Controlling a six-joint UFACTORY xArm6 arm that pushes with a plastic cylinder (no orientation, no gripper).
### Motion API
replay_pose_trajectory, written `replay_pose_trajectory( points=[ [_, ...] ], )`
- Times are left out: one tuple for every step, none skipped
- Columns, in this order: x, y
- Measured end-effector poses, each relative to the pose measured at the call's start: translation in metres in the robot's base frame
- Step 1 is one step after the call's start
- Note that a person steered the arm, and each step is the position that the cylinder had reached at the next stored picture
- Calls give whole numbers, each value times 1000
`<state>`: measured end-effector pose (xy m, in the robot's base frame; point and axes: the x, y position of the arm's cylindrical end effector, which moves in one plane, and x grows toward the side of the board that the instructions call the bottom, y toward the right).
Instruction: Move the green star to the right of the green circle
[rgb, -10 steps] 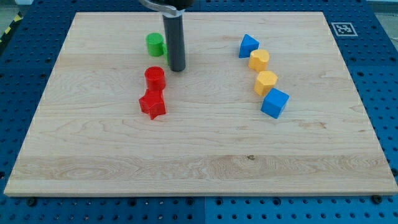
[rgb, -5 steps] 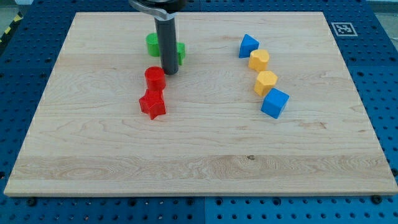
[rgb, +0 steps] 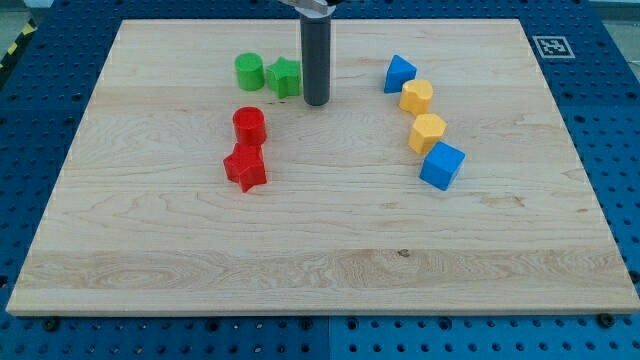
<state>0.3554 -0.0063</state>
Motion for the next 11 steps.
replay_pose_trajectory(
  points=[
    [0, -5],
    [2, -29],
    [3, -30],
    [3, -37],
    [4, -69],
    [5, -75],
    [4, -97],
    [1, -98],
    [-8, -81],
    [-12, -55],
    [-12, -42]
  ],
)
